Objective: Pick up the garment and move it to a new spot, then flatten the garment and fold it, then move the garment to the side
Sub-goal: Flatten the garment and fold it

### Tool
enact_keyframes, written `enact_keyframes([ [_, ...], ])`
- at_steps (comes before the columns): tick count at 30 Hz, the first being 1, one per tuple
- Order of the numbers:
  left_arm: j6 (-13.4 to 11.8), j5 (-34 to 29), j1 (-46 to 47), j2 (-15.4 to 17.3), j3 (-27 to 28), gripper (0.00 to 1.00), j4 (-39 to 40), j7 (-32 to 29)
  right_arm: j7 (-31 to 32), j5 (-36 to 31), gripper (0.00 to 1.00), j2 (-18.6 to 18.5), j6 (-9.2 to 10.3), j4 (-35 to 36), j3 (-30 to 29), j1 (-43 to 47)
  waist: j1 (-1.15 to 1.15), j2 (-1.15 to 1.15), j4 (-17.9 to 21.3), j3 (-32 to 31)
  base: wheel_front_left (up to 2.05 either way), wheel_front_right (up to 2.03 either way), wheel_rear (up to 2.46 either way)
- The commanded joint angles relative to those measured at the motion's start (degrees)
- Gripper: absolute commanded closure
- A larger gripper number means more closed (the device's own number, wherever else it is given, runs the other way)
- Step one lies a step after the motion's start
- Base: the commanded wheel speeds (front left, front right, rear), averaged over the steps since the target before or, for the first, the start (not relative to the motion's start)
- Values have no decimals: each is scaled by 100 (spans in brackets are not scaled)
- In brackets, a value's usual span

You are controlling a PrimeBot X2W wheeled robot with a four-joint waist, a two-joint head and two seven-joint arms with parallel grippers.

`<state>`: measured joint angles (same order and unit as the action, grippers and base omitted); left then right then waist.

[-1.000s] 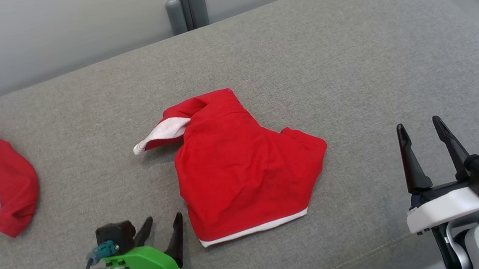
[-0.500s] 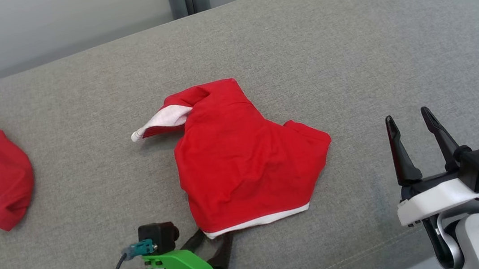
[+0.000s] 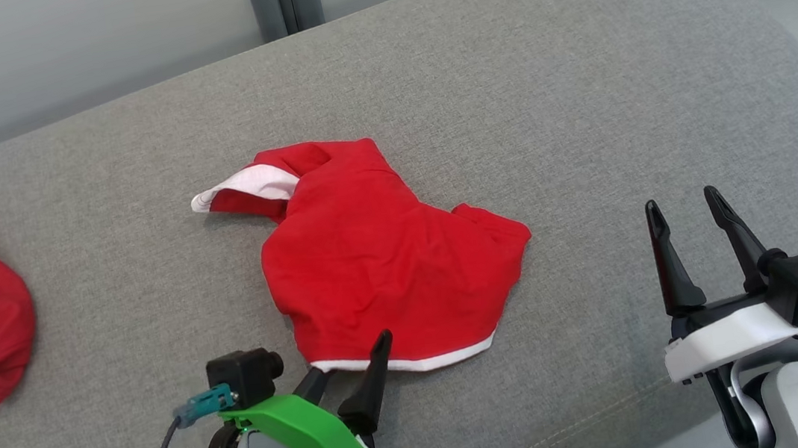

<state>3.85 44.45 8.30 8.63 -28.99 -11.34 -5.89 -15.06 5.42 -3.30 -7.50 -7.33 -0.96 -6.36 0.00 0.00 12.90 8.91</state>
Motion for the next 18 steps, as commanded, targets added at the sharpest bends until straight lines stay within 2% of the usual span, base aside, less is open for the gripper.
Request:
enact_keyframes([
  [1,28,189,-29,-59,124,0,99,92,-18,10,0,1,2,2,-11,44,0,0,15,0,0,0,0],
  [3,29,228,-21,-74,188,2,138,165,-18,9,0,3,2,7,-11,48,0,0,20,-1,0,0,0],
  [5,26,368,-9,-149,293,78,198,286,-18,8,0,4,2,17,-16,47,0,0,23,10,0,0,0],
  [6,47,362,11,-151,283,100,216,290,-18,2,0,4,2,17,-21,45,0,0,22,14,0,0,0],
  [13,16,229,207,-171,410,100,201,667,-18,-22,0,6,2,0,-8,-35,0,0,19,59,0,0,0],
  [18,-154,-308,470,89,647,100,498,1299,-18,-39,0,-10,2,19,-51,0,0,0,-24,46,0,0,0],
])
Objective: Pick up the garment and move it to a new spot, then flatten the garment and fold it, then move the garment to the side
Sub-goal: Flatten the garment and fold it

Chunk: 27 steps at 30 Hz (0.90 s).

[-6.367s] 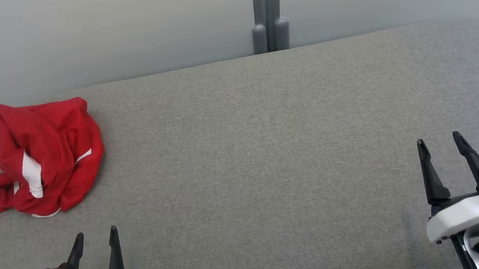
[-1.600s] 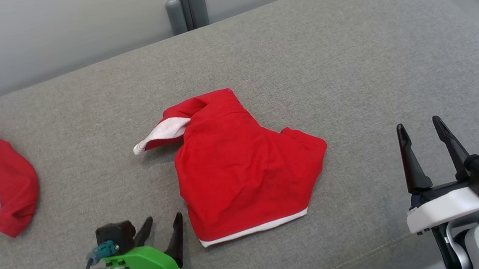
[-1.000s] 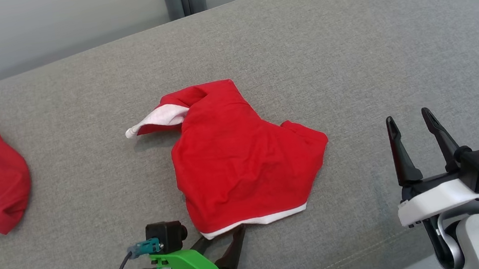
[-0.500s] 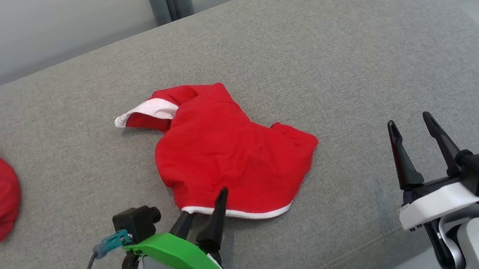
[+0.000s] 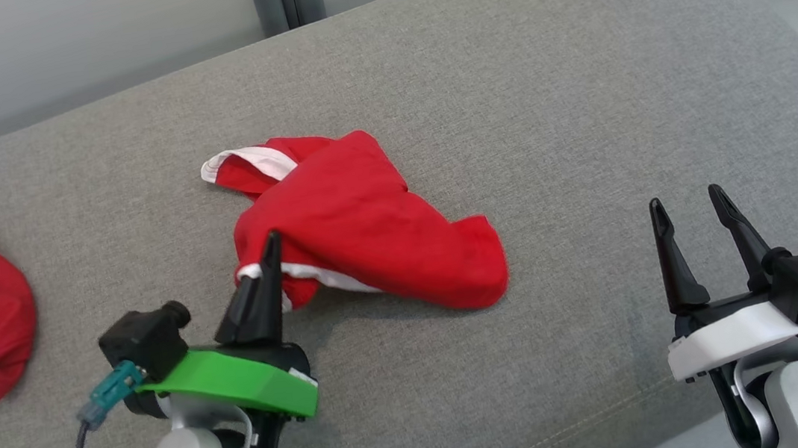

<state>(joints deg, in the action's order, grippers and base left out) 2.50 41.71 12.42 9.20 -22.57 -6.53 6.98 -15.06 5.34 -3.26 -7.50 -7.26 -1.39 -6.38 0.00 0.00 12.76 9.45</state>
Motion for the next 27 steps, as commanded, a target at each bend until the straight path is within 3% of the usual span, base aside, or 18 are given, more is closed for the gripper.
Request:
enact_keyframes([
  [1,-70,-172,120,95,48,100,110,103,-18,-39,0,-17,2,14,-22,23,0,0,-27,-20,0,0,0],
  [7,-400,-674,459,494,237,100,695,145,-18,-52,0,-25,2,-24,-24,93,0,0,-141,-145,0,0,0],
  [16,-599,-804,862,816,358,100,1197,-327,-18,-35,0,-49,2,-53,32,138,0,0,-198,-303,0,0,0],
  [22,-515,-746,979,712,192,100,1293,-434,-18,-4,0,-67,2,-74,43,214,0,0,-148,-406,0,0,0],
  [27,-403,-748,1328,443,-97,100,1167,-506,-18,8,0,-103,2,-116,85,241,0,0,-94,-530,0,0,0],
])
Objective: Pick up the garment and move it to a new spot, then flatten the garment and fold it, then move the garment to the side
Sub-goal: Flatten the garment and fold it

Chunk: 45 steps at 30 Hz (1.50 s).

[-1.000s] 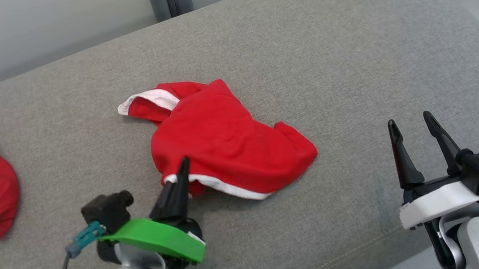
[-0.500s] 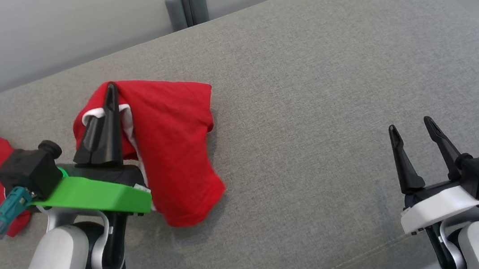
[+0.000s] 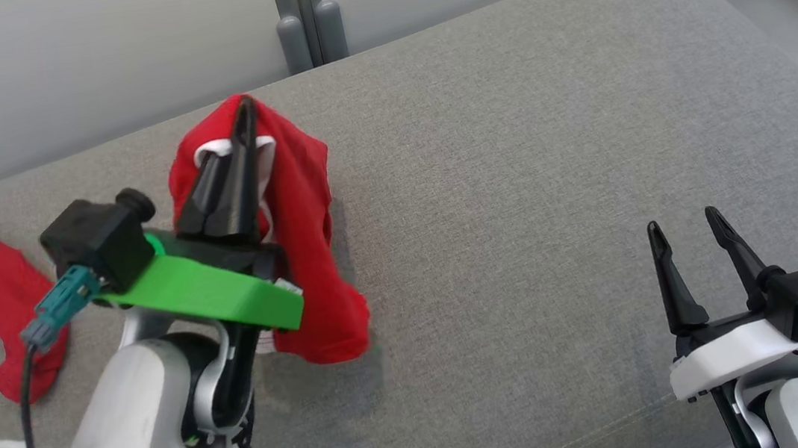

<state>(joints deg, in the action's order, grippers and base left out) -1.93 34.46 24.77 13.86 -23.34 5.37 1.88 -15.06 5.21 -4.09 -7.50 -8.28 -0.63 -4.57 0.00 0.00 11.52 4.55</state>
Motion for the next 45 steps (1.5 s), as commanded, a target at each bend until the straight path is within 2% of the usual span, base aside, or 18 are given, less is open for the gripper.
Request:
enact_keyframes([
  [1,40,-23,93,-23,-20,100,-23,4,-18,21,0,-20,2,-14,9,59,0,0,29,-40,0,0,0],
  [6,38,32,462,-593,-371,100,-521,5,-18,24,0,-7,2,-61,125,43,0,0,163,-113,0,0,0],
  [12,13,-30,707,-986,-952,100,-1432,78,-18,93,0,29,2,-113,265,5,0,0,434,-54,0,0,0],
  [19,93,-59,957,-1067,-1481,100,-2630,256,-18,137,0,61,2,-172,469,-128,0,0,837,124,0,0,0],
  [30,324,-61,1486,-980,-1370,100,-4689,825,-18,231,0,109,2,-268,700,-262,0,0,1448,426,0,0,0],
  [31,370,-33,1506,-986,-1365,96,-4808,879,-18,233,0,111,2,-277,700,-244,0,0,1479,444,0,0,0],
  [32,448,-10,1526,-995,-1380,79,-4916,924,-18,236,0,113,2,-295,680,-223,0,0,1504,457,0,0,0],
  [34,583,78,1537,-1022,-1409,42,-5111,931,-18,240,0,116,1,-300,681,-210,0,0,1534,478,0,0,0],
  [35,639,112,1566,-1033,-1454,13,-5174,913,-18,246,0,117,2,-299,667,-207,0,0,1538,485,0,0,0],
  [36,669,212,1574,-1043,-1445,0,-5234,884,-18,250,0,116,2,-296,654,-201,0,0,1536,486,0,0,0],
  [39,750,374,1557,-1073,-1550,0,-5264,721,-18,235,0,117,2,-272,592,-169,0,0,1498,470,0,0,0],
  [45,796,642,1172,-1082,-1741,0,-4816,314,-18,222,0,117,2,-198,389,-47,0,0,1287,386,0,0,0],
])
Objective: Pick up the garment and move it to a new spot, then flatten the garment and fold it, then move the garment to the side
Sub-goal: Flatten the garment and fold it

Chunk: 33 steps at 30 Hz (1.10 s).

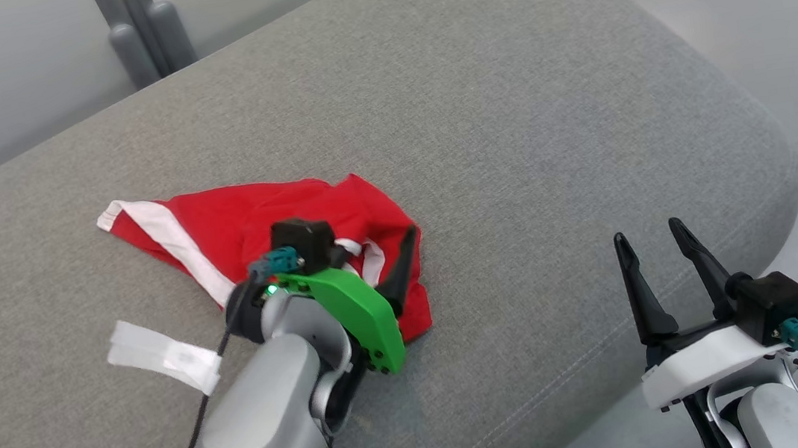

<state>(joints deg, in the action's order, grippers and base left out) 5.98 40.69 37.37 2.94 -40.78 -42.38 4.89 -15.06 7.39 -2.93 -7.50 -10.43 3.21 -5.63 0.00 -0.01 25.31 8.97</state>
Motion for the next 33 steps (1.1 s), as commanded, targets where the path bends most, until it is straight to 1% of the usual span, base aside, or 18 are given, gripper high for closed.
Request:
enact_keyframes([
  [1,15,55,-187,7,-60,0,143,-96,-18,-5,0,1,2,31,-37,82,0,1,-143,-64,0,0,0],
  [3,34,130,-441,54,-173,0,554,-331,-18,-6,0,1,2,52,-96,103,0,1,-247,-79,0,0,0],
  [6,15,227,-909,315,-313,0,1312,-727,-18,-18,0,2,2,85,-131,146,0,1,-380,-86,0,0,0],
  [11,-364,328,-1666,837,-373,0,2638,-1147,-18,-39,0,-2,2,121,-168,90,0,1,-524,-65,0,0,0],
  [14,-581,466,-2074,1087,-329,0,3160,-1354,-18,-45,0,0,2,135,-171,67,0,1,-569,-38,0,0,0],
  [16,-671,525,-2275,1213,-331,0,3391,-1468,-18,-54,0,0,2,136,-170,60,0,1,-587,-25,0,0,0],
  [19,-774,656,-2494,1329,-289,0,3587,-1565,-18,-81,0,0,2,121,-166,48,0,1,-601,-25,0,0,0],
  [22,-958,743,-2619,1420,-90,0,3568,-1459,-18,-96,0,1,2,108,-156,18,0,1,-595,-25,0,0,0],
  [24,-1058,833,-2687,1406,44,0,3483,-1364,-18,-103,0,0,2,108,-152,5,0,1,-587,-23,0,0,0],
  [26,-1051,1001,-2733,1334,190,0,3384,-1293,-18,-110,0,0,2,110,-149,8,0,1,-580,-18,0,0,0],
  [31,-929,1536,-2693,1122,587,0,3001,-1129,-18,-123,0,0,2,97,-125,19,0,1,-550,-24,0,0,0],
  [33,-883,1747,-2625,991,750,0,2829,-1079,-18,-130,0,0,2,88,-117,7,0,1,-530,-34,0,0,0],
])
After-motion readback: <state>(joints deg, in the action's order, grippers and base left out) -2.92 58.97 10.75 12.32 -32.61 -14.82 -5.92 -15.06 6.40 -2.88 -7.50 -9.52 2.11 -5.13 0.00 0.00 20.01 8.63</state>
